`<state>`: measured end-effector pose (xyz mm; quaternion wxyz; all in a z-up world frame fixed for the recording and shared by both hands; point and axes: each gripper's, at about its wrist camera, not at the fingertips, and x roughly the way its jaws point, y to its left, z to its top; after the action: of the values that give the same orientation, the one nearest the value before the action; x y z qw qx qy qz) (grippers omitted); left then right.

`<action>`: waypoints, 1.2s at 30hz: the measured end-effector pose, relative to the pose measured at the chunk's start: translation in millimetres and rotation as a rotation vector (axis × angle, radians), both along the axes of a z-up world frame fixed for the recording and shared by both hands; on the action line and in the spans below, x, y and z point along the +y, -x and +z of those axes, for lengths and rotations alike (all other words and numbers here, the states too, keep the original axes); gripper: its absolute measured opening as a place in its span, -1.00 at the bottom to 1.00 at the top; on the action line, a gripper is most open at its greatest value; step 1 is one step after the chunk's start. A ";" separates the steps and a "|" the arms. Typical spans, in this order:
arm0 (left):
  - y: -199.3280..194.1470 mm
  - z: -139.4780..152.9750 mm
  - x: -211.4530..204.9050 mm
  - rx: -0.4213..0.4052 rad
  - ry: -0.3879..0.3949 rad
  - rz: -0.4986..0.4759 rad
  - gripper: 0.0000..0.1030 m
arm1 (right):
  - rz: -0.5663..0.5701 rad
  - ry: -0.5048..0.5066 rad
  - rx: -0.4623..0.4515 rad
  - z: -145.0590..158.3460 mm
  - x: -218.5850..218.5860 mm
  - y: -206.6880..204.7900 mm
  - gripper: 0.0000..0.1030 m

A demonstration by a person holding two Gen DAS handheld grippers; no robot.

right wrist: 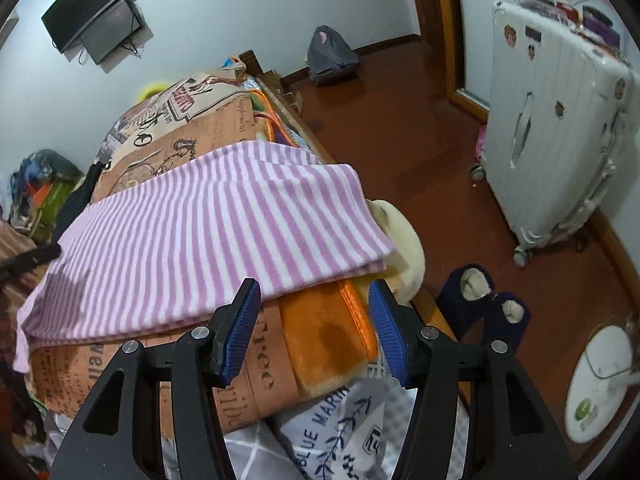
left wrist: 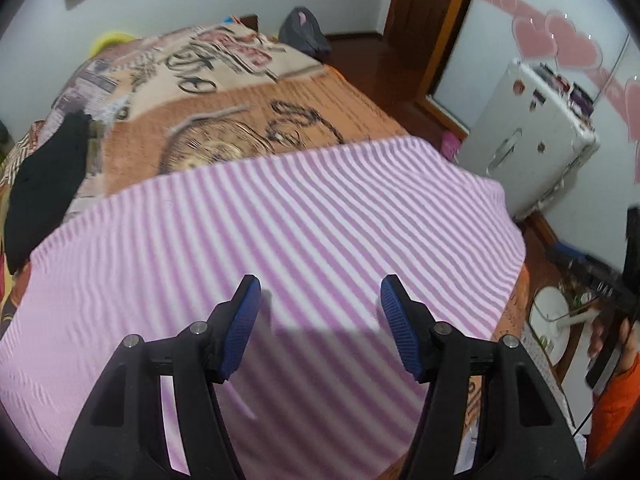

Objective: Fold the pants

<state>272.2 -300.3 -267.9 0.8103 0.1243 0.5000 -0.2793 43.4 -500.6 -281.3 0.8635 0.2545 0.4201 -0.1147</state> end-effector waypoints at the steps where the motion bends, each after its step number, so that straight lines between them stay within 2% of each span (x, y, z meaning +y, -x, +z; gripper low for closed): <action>1: -0.4 -5.9 -3.4 0.004 -0.011 0.001 0.20 | 0.008 0.001 -0.007 1.8 -4.0 -8.5 0.02; 6: -1.0 -19.2 -7.4 -0.039 -0.026 0.041 0.21 | 0.057 0.064 -0.053 15.0 -24.1 -47.2 0.02; 8: -1.6 -20.5 -8.5 -0.050 -0.027 0.052 0.21 | 0.091 0.077 -0.063 18.4 -33.5 -76.9 0.02; 12: -4.8 -22.1 -8.0 -0.063 -0.027 0.066 0.22 | 0.151 0.075 -0.040 3.2 -43.4 -122.5 0.02; 17: -14.1 -6.7 0.4 -0.010 0.006 0.104 0.22 | 0.228 0.025 0.056 -42.1 -48.1 -170.7 0.02; 20: -24.3 18.6 11.5 -0.072 -0.008 0.123 0.22 | 0.253 -0.015 0.095 -64.6 -48.9 -184.9 0.02; 23: -39.4 37.8 24.7 -0.123 -0.035 0.144 0.22 | 0.270 -0.042 0.091 -74.4 -51.3 -189.2 0.02; 26: -59.1 46.0 39.6 -0.177 -0.089 0.194 0.22 | 0.268 -0.110 0.073 -82.0 -59.6 -190.7 0.02; 28: -73.4 44.7 50.5 -0.185 -0.105 0.231 0.22 | 0.267 -0.154 0.062 -86.3 -65.0 -190.5 0.00; 30: -83.8 39.2 59.7 -0.192 -0.133 0.268 0.22 | 0.282 -0.183 0.038 -87.4 -66.0 -189.7 -0.31; 33: -100.2 25.8 70.7 -0.185 -0.162 0.314 0.22 | 0.282 -0.150 0.021 -83.6 -60.5 -188.4 -0.62; 36: -108.5 6.6 79.5 -0.140 -0.175 0.352 0.22 | 0.273 -0.091 0.017 -77.3 -54.8 -189.9 -0.70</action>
<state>380.7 -220.8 -261.4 0.8654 0.1241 0.4790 -0.0794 233.3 -555.4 -358.6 0.8551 0.2330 0.4627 0.0208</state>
